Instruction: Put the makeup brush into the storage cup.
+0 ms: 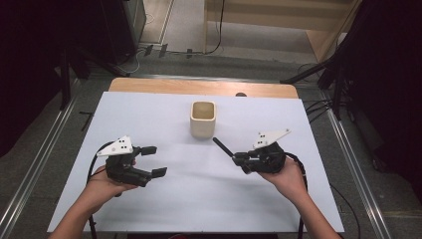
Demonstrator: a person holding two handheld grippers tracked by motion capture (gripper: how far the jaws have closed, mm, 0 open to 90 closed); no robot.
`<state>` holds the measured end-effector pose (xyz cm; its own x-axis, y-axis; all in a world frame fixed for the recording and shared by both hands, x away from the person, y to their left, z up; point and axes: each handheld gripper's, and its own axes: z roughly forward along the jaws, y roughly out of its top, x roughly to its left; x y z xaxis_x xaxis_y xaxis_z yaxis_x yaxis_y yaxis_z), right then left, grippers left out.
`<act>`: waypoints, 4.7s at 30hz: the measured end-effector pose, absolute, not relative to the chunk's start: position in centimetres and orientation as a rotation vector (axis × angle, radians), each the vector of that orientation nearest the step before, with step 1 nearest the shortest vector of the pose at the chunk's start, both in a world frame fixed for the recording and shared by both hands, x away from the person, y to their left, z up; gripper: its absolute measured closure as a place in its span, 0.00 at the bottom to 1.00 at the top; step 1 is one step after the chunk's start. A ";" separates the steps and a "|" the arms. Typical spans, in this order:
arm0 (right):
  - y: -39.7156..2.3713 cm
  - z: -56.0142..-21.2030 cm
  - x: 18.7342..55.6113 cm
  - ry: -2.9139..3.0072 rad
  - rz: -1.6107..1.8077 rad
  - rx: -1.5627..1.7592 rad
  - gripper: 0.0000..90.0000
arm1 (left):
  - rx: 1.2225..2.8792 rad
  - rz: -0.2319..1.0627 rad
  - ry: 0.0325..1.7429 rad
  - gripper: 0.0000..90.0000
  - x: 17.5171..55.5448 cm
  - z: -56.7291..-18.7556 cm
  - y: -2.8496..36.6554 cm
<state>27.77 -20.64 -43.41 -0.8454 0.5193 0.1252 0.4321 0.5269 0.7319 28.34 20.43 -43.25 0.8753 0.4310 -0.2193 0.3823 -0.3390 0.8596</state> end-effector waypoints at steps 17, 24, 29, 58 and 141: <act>-18.6 -42.5 28.6 2.770 1.019 0.700 0.86 | 2.009 0.015 0.590 0.23 29.2 -41.8 19.1; -17.9 -42.3 28.5 2.781 0.931 0.641 0.86 | 2.035 -0.034 0.611 0.20 29.5 -42.0 18.5; -17.4 -42.1 28.6 2.794 0.883 0.596 0.86 | 2.034 -0.047 0.616 0.20 29.6 -42.0 18.1; -13.3 -41.9 29.1 2.904 0.732 0.311 0.86 | 2.135 -0.191 0.566 0.20 30.3 -43.1 14.9; -10.5 -40.9 29.9 3.007 0.858 0.093 0.49 | 2.172 -0.602 0.568 0.89 31.3 -46.0 12.9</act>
<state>29.91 -10.50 -40.95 -0.9981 0.0608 0.0032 0.0533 0.8479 0.5275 31.29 12.89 -45.97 0.7863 0.1956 -0.5861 0.5736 -0.5835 0.5749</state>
